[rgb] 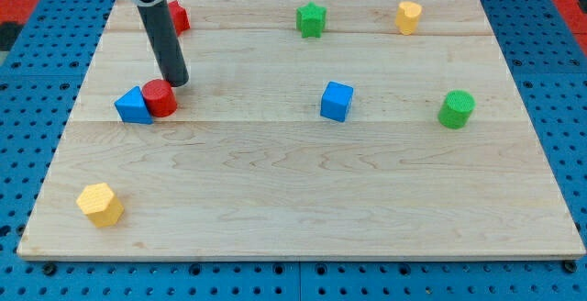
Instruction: Separate the red circle and blue triangle from each other
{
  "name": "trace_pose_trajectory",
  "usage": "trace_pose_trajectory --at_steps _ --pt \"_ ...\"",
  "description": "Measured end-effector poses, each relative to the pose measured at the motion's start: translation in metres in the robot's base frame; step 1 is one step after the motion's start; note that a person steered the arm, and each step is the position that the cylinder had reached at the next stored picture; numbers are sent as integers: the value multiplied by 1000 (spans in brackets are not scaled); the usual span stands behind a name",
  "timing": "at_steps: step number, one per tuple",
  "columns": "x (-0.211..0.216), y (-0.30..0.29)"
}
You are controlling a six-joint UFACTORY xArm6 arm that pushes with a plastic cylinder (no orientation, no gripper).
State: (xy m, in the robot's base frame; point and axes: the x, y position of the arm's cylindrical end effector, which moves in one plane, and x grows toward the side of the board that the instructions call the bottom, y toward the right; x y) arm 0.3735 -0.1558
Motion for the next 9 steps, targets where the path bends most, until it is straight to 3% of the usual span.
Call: trace_pose_trajectory --at_steps 2,3,4,6,8,9 --pt "17 -109" --pt "44 -95" --pt "58 -40" --pt "48 -32" --pt "46 92" --pt "60 111"
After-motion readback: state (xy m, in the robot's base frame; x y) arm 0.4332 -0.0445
